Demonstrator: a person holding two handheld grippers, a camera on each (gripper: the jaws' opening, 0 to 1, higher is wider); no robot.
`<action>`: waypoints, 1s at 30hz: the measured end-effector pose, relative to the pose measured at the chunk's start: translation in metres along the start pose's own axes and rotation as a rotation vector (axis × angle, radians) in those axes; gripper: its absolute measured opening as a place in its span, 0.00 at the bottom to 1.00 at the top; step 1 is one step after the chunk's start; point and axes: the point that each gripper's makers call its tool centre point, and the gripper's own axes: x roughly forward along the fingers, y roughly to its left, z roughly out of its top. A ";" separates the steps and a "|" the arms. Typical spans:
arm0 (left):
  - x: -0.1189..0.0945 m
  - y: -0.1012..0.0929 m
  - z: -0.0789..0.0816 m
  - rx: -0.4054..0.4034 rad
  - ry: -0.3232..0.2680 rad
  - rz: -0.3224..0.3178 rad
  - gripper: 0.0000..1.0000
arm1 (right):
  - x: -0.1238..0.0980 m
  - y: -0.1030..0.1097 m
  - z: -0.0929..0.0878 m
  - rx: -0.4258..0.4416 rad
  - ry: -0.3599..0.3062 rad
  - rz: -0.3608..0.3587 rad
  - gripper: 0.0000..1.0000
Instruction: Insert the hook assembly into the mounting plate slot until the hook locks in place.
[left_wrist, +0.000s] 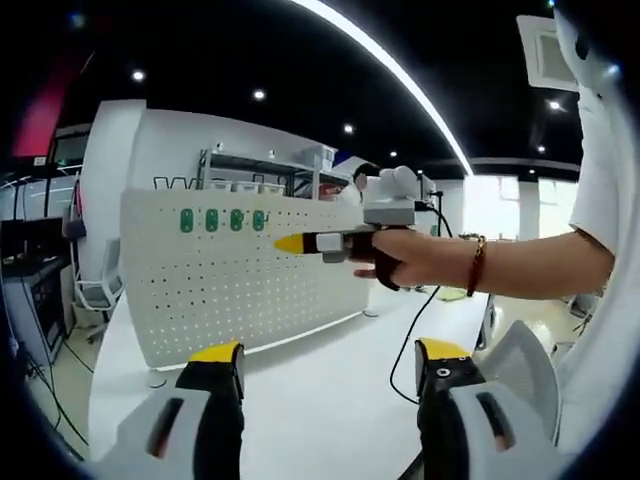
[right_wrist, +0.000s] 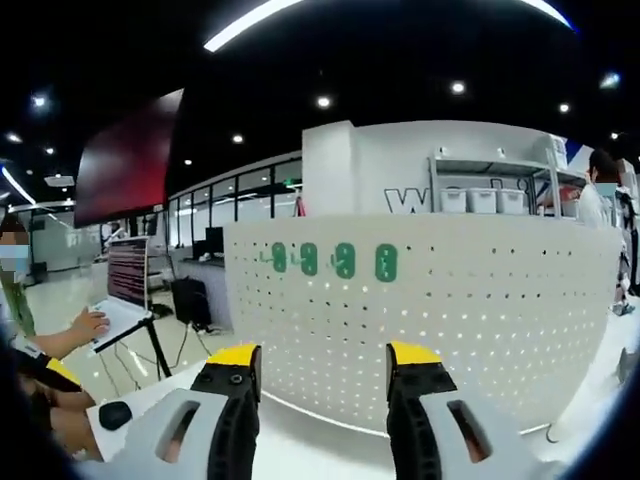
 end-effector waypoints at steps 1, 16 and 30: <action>0.001 -0.001 -0.001 0.006 0.011 0.004 0.71 | -0.005 0.000 -0.002 -0.004 0.010 0.008 0.53; 0.007 -0.012 0.006 0.029 0.027 0.007 0.74 | -0.080 -0.021 -0.006 0.012 0.009 0.070 0.61; 0.007 -0.010 0.011 0.053 0.035 0.031 0.88 | -0.133 0.000 -0.017 -0.060 -0.020 0.152 0.75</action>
